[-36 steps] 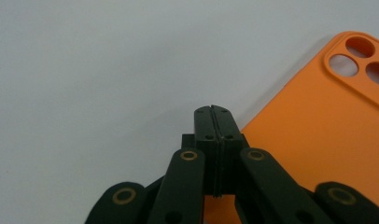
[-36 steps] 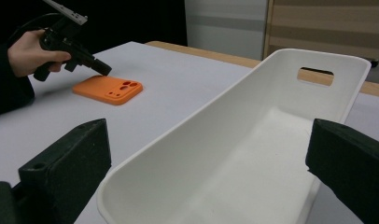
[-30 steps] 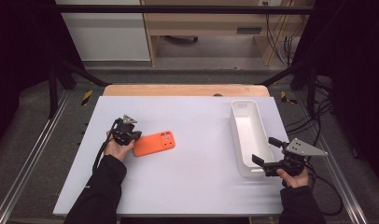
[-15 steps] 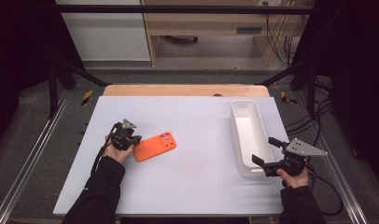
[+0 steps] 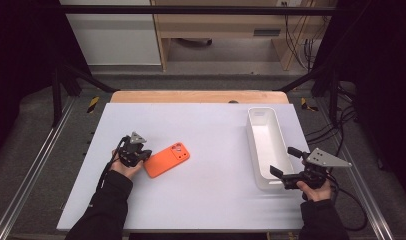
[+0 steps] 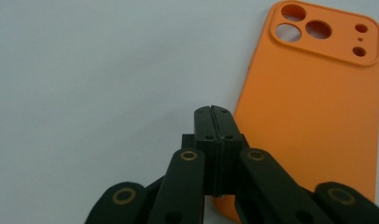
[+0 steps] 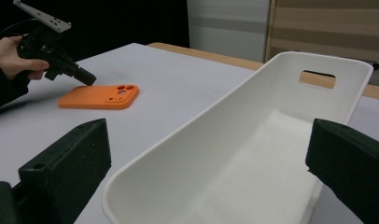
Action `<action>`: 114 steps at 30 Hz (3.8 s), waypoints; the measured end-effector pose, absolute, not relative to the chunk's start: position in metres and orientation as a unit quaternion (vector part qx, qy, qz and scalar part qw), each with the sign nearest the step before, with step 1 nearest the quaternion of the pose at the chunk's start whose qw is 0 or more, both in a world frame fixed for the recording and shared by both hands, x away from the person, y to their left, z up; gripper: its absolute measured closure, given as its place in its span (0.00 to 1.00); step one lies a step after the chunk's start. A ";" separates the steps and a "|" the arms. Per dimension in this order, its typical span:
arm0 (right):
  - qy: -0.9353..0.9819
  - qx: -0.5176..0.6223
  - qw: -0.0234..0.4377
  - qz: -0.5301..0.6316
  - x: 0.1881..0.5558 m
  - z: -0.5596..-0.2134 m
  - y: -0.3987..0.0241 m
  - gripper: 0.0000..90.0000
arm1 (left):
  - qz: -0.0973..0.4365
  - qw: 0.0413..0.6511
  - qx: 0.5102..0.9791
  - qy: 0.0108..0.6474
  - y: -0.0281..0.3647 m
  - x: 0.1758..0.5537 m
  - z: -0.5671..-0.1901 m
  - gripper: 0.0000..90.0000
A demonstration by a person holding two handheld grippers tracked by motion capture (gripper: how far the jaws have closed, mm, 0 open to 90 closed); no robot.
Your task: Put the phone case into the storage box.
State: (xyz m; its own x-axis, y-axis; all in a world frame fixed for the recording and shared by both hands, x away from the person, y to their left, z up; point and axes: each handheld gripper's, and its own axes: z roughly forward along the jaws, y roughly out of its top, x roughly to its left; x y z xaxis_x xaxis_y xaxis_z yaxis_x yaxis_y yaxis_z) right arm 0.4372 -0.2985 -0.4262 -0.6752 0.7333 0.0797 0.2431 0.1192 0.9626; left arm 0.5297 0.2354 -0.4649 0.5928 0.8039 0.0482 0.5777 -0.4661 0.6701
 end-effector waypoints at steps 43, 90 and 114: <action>0.719 0.337 0.214 0.569 0.437 -0.426 -0.297 0.01 | 0.221 0.410 0.805 0.368 0.243 0.504 -0.420 0.58; 0.718 0.338 0.214 0.570 0.437 -0.425 -0.298 0.01 | 0.177 0.429 0.828 0.314 0.209 0.509 -0.391 0.01; 0.721 0.336 0.214 0.568 0.437 -0.426 -0.297 0.01 | 0.163 0.378 0.855 0.315 0.191 0.528 -0.422 0.01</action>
